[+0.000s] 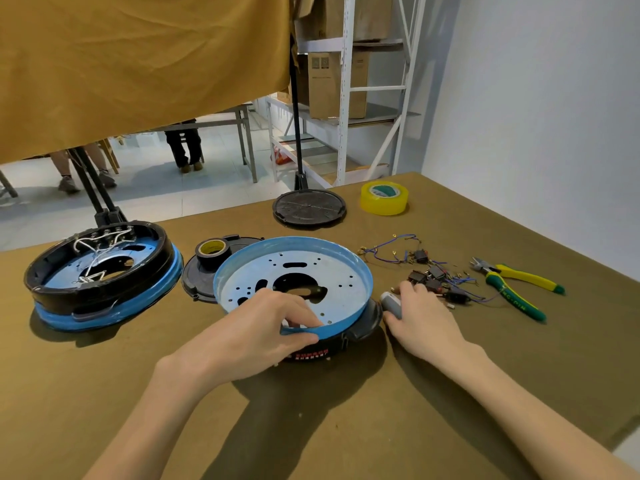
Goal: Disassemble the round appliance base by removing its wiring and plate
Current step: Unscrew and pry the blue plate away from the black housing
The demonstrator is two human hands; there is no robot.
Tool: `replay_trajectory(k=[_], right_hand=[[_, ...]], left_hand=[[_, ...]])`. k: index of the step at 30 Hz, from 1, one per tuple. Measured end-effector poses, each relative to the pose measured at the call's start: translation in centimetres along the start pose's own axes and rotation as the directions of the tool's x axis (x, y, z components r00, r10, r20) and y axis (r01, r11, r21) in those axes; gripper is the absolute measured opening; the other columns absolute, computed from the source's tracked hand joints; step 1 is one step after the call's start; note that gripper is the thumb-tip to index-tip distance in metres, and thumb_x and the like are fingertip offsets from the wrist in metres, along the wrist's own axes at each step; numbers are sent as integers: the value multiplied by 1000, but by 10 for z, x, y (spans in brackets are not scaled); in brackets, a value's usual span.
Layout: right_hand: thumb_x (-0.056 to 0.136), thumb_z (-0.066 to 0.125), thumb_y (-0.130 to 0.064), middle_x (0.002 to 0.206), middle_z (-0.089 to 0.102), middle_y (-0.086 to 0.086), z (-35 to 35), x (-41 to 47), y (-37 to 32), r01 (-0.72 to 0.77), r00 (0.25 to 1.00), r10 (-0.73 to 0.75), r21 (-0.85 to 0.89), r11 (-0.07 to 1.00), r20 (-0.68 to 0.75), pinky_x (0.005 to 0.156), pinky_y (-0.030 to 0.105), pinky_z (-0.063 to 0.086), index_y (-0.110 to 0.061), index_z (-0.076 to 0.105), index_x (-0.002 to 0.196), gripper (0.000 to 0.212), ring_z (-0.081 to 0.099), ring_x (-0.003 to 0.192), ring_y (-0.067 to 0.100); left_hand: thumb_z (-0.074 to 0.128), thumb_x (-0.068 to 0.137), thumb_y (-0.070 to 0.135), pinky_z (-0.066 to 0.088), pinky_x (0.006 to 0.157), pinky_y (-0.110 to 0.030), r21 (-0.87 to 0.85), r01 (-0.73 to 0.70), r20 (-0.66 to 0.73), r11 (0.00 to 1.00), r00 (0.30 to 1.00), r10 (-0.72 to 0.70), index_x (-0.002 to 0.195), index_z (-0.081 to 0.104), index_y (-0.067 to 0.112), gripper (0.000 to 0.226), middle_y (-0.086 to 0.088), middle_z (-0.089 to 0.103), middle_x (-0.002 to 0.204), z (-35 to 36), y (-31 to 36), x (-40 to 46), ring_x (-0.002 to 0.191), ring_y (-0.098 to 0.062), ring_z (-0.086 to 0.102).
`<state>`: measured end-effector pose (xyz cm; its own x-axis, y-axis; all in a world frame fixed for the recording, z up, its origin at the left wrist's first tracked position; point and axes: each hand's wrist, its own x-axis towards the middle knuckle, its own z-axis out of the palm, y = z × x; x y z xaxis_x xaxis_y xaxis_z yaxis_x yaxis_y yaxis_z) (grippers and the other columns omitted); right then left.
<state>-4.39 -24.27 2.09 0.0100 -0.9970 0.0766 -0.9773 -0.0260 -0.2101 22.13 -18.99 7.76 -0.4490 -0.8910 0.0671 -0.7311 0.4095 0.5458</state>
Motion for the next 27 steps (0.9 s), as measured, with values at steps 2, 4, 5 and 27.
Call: replay_trajectory(k=[2, 4, 5, 27], right_hand=[[98, 58, -32, 116, 55, 4, 3, -6, -3, 65, 985, -66, -17, 998, -157, 86, 33, 43, -16, 53, 125, 32, 53, 108, 23], [96, 60, -21, 97, 55, -4, 1, -14, -8, 157, 942, -85, 202, 967, -324, 72, 25, 39, -20, 55, 108, 13, 54, 90, 11], [96, 59, -18, 88, 54, -7, 0, -16, -10, 165, 949, -45, 371, 914, -311, 62, 20, 38, -23, 52, 100, 9, 54, 77, 5], [89, 72, -23, 125, 71, 17, 6, -46, -49, -408, 901, -310, 838, -362, 304, 93, 37, 59, -9, 47, 137, 55, 68, 118, 30]], left_hand=[[70, 94, 35, 53, 86, -11, 13, -14, -71, 1000, 997, 15, 116, 76, 40, 24, 34, 64, 103, -1, 3, -1, 107, 15, 55], [68, 94, 36, 53, 89, -14, 34, -37, -130, 999, 991, 41, 119, 75, 40, 26, 32, 65, 105, -1, 5, -1, 108, 11, 57], [67, 95, 37, 55, 89, -18, 41, -52, -157, 998, 986, 58, 120, 74, 39, 27, 30, 66, 105, 0, 5, -1, 106, 8, 59], [68, 96, 35, 58, 81, -32, 147, -14, -547, 989, 832, 93, 128, 71, 31, 33, 11, 75, 112, 25, 25, 10, 98, -5, 65]])
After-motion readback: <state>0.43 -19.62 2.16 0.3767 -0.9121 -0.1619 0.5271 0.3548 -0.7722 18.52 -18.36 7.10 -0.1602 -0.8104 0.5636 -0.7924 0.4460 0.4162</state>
